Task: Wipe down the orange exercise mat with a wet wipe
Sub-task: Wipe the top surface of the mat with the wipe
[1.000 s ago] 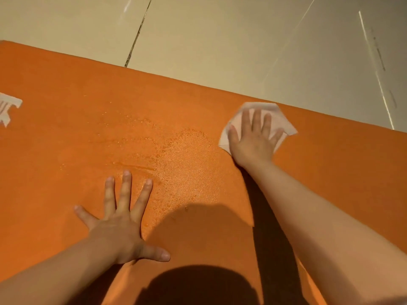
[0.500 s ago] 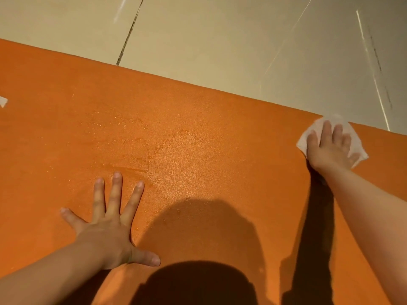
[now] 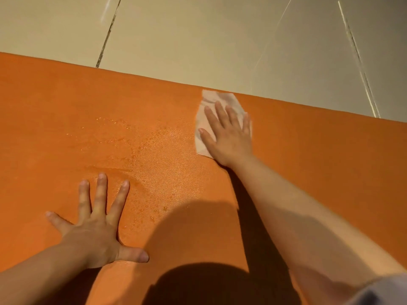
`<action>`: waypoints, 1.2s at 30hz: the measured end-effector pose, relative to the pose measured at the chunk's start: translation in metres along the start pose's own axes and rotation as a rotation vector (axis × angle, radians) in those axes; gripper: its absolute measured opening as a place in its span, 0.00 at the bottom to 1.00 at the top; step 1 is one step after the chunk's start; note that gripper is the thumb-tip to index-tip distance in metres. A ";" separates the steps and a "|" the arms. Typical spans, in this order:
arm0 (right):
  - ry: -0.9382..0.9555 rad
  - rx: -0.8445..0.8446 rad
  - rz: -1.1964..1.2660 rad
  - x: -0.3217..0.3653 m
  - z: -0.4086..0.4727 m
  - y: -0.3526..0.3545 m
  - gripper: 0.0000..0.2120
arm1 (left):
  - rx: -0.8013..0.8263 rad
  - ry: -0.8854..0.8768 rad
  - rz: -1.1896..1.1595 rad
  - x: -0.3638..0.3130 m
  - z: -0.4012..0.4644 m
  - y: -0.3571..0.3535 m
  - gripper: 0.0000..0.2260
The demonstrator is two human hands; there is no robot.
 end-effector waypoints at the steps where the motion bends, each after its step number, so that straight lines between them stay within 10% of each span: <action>1: -0.100 -0.017 0.005 -0.033 -0.014 0.004 0.29 | -0.004 -0.001 -0.001 0.000 0.000 0.000 0.64; 6: -0.609 -0.062 0.066 -0.173 -0.131 0.017 0.30 | -0.017 -0.010 -0.016 -0.003 0.000 0.000 0.64; 11: -0.882 -0.137 0.135 -0.161 -0.161 0.004 0.30 | -0.038 -0.016 -0.025 -0.003 -0.001 -0.001 0.64; 18: -0.228 -0.112 0.036 0.050 -0.070 -0.026 0.32 | -0.099 -0.047 -0.074 -0.004 0.004 -0.003 0.64; 22: 0.008 -0.016 -0.009 0.062 -0.087 -0.030 0.33 | -0.164 -0.077 -0.124 -0.004 0.006 -0.004 0.63; 31: -0.940 -0.009 0.134 -0.153 -0.329 -0.024 0.33 | -0.506 -0.277 -0.211 0.011 -0.001 -0.022 0.55; 36: -0.948 -0.078 0.186 -0.098 -0.311 -0.040 0.31 | -0.643 -0.395 -0.220 0.034 -0.001 -0.063 0.50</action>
Point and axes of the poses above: each hand's wrist, its own z-axis towards the middle knuckle, its own y-axis out of the back of the hand, x = y × z, the point moved 9 cm from there along z, towards the middle knuckle, and after that the axes turned 12 degrees about y, right-handed, at the moved point
